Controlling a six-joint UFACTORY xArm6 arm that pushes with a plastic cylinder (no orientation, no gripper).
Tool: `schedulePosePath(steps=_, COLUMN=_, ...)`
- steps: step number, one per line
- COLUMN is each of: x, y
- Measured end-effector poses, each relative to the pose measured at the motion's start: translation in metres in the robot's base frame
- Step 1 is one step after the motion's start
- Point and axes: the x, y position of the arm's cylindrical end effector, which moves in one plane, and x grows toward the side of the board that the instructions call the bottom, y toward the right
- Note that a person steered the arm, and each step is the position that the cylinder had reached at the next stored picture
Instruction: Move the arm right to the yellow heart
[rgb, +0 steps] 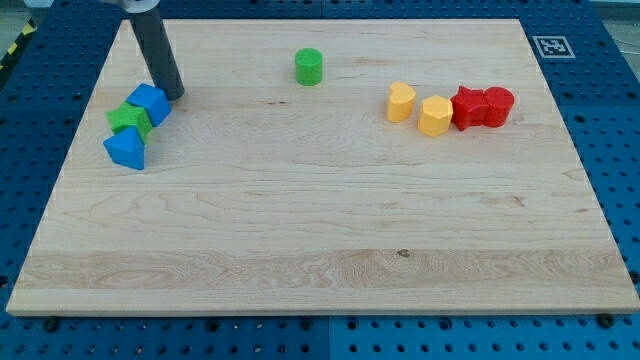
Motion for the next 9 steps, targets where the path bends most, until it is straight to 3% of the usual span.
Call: schedulePosePath(steps=9, x=0.000, y=0.064)
